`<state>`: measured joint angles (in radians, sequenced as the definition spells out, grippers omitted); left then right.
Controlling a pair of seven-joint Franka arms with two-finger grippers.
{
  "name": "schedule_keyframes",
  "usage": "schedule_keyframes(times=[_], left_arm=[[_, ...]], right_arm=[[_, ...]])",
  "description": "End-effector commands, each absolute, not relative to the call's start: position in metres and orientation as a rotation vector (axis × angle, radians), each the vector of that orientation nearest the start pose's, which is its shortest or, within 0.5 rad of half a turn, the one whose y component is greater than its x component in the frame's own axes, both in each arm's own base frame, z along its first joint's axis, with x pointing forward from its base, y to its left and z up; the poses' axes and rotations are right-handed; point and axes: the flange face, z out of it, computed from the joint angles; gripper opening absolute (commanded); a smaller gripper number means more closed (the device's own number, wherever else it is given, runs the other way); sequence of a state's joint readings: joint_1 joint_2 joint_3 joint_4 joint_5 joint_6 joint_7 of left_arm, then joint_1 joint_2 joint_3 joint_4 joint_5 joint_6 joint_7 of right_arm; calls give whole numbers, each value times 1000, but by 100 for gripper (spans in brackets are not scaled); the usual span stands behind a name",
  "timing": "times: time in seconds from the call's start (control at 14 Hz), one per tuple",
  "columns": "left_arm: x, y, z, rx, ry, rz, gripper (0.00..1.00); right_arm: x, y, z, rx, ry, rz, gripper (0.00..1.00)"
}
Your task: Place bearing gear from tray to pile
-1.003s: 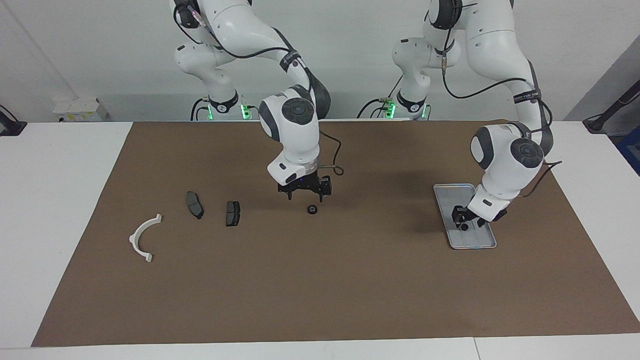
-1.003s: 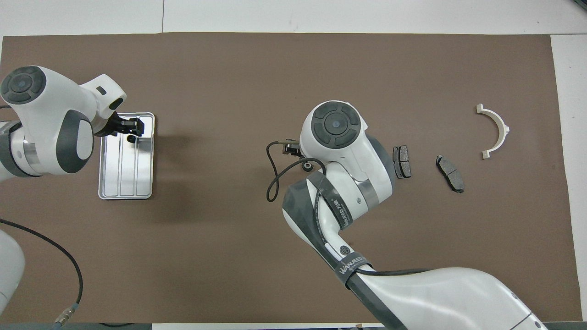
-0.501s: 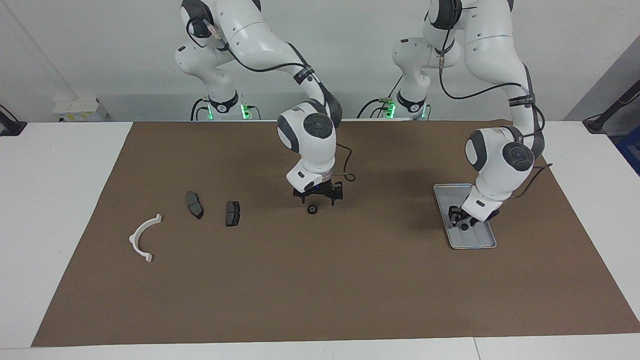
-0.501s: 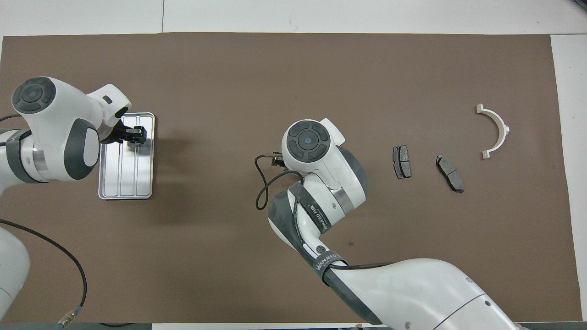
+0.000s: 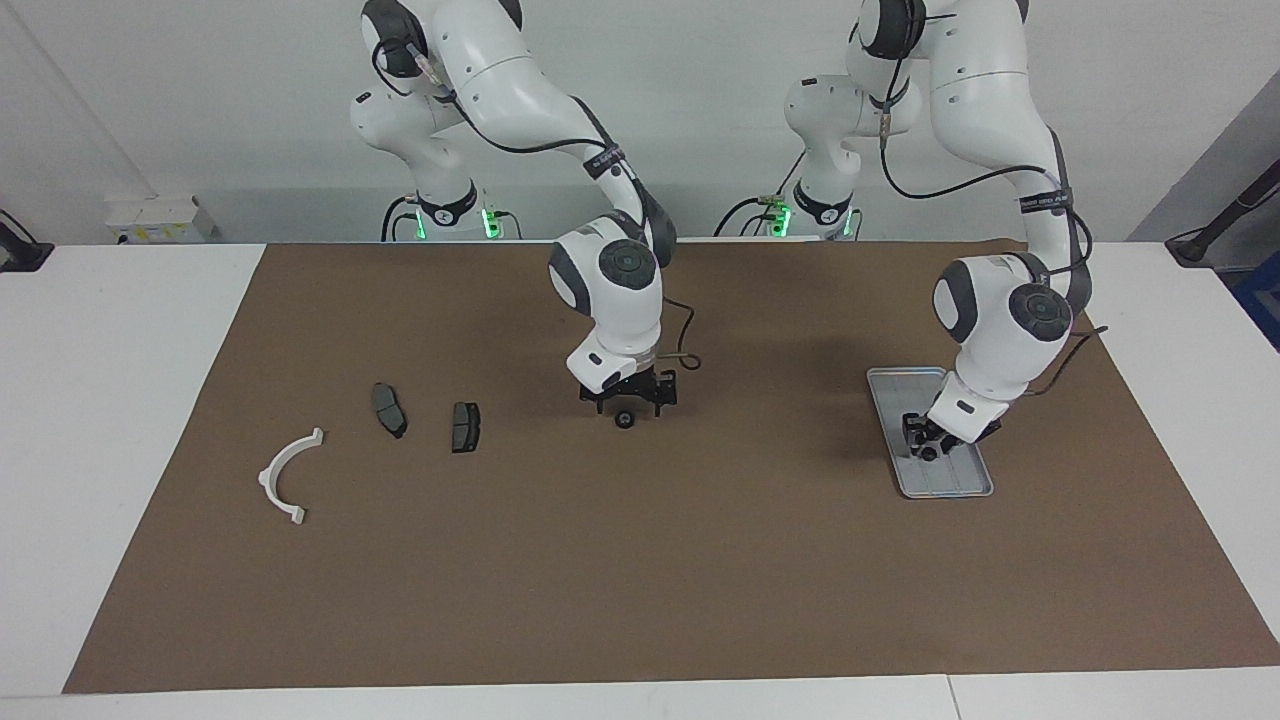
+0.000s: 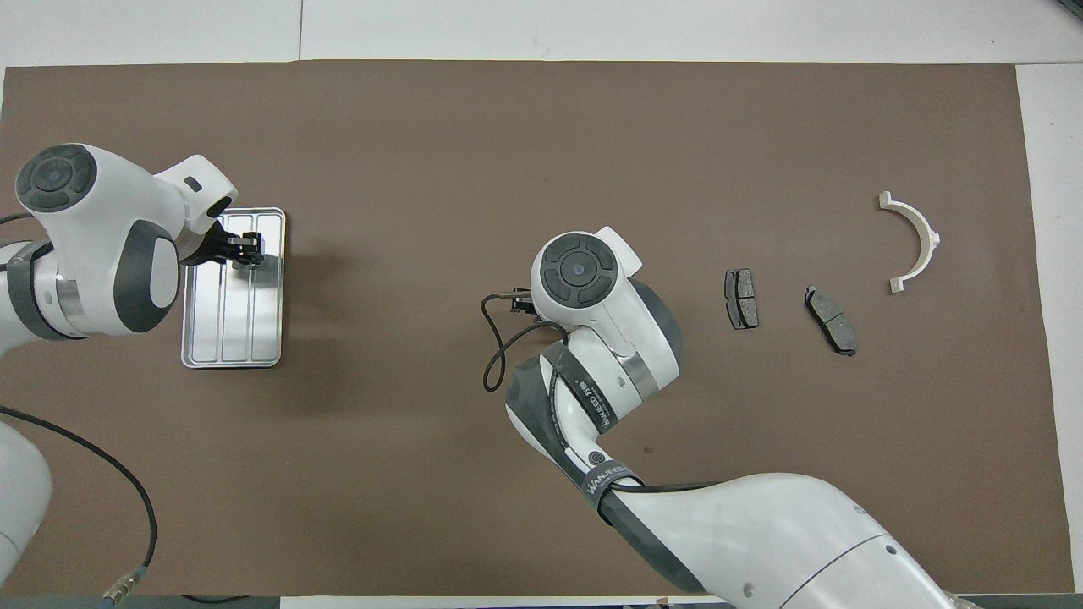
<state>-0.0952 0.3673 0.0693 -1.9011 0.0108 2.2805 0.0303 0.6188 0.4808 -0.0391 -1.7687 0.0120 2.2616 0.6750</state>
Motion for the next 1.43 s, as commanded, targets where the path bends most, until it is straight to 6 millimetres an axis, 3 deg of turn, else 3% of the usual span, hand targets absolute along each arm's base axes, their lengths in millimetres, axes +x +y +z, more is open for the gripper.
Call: schedule_keyframes(times=[0.0,0.5,0.64,0.86,0.93,1.07,1.15,1.29,1.36], left_arm=[[619,-11,312,-3095,108,-43,51],[619,-16,309,-3095,118,-46,47],[619,-16,301,-3094,118,-39,47],[617,-16,297,-3095,119,-36,47],[617,-17,296,-3095,121,-36,47],[617,-16,296,-3095,119,-34,44],[617,-14,297,-3095,114,-36,33],[617,-15,296,-3095,116,-34,0],[617,-15,297,-3095,119,-31,0]], right_arm=[[552,353,290,-3132,119,-42,99],[550,342,281,-3118,142,-58,97],[548,347,283,-3116,153,-56,73],[547,351,285,-3114,162,-60,14],[547,351,286,-3116,162,-54,0],[550,349,290,-3118,158,-55,0],[555,344,296,-3123,156,-49,0],[568,328,320,-3133,130,-46,0],[577,313,336,-3129,123,-56,0]])
